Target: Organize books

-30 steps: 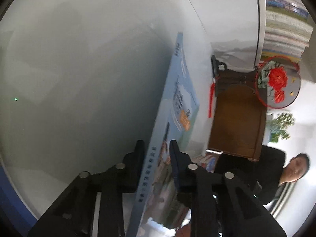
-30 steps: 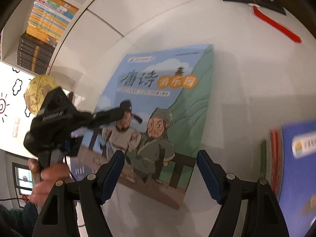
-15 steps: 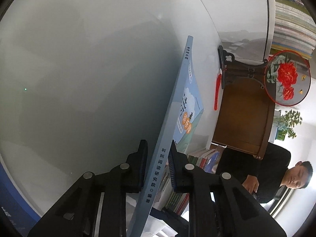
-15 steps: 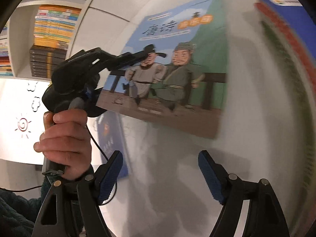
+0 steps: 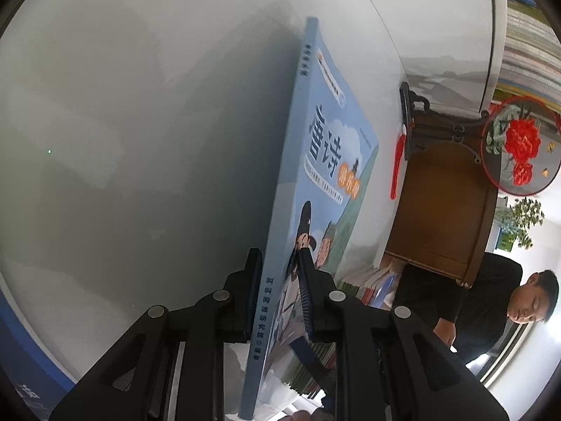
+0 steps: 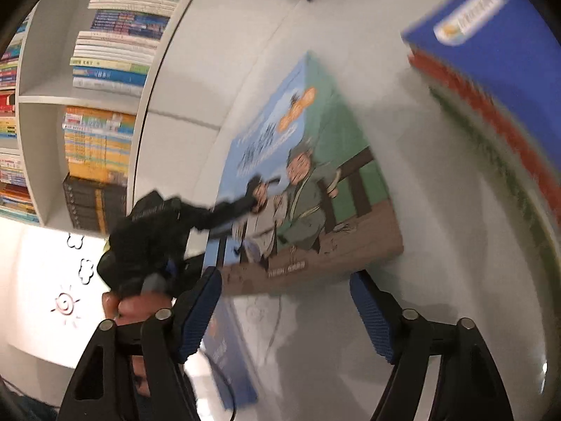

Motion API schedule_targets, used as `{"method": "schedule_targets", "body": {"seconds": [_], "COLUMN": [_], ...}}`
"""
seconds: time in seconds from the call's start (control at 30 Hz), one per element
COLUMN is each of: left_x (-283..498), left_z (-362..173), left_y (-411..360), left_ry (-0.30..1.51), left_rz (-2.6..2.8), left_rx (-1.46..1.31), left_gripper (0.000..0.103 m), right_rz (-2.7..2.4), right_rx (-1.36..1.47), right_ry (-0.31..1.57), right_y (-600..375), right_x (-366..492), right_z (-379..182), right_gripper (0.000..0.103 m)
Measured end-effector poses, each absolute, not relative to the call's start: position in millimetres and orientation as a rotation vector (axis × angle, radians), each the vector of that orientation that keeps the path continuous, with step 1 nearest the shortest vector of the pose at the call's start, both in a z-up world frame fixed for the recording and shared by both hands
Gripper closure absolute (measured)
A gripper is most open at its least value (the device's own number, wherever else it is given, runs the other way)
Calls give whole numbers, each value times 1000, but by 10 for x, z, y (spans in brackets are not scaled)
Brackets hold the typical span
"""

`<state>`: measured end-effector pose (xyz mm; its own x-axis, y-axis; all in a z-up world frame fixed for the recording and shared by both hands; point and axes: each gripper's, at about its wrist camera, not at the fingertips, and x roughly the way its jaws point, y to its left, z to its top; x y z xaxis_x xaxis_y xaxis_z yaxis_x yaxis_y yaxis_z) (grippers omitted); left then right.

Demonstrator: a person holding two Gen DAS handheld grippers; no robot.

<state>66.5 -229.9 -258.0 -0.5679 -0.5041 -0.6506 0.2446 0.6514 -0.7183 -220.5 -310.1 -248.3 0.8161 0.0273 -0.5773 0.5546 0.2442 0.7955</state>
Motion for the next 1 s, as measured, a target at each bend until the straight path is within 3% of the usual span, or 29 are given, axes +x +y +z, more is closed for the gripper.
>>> {"method": "schedule_targets", "body": {"seconds": [0.43, 0.47, 0.53, 0.63, 0.8, 0.93, 1.0], "left_x": [1023, 1035, 1046, 1039, 983, 905, 903], "left_z": [-2533, -2524, -2480, -2389, -2265, -2156, -2224], "left_y": [-2188, -2184, -2181, -2208, -2251, -2265, -2263], "left_ry": [1907, 1898, 1860, 1789, 1691, 1604, 1645], "left_rz": [-948, -952, -950, -953, -990, -1005, -1008], "left_rx": [-206, -194, -153, -85, -7, 77, 59], "left_gripper": [86, 86, 86, 85, 85, 85, 86], "right_rz": [-386, -387, -394, -426, -557, -595, -618], "right_rx": [1237, 1223, 1175, 982, 674, 586, 634], "right_ry": [454, 455, 469, 570, 691, 729, 745], "right_y": [-3372, -3394, -3414, -3345, -3128, -3052, -3145], "right_x": [-1790, -1760, -1734, -1560, -1329, -1245, -1248], "right_z": [-2516, -2510, -2482, -2331, -2127, -2134, -2233], "right_gripper": [35, 38, 58, 70, 85, 85, 85]}}
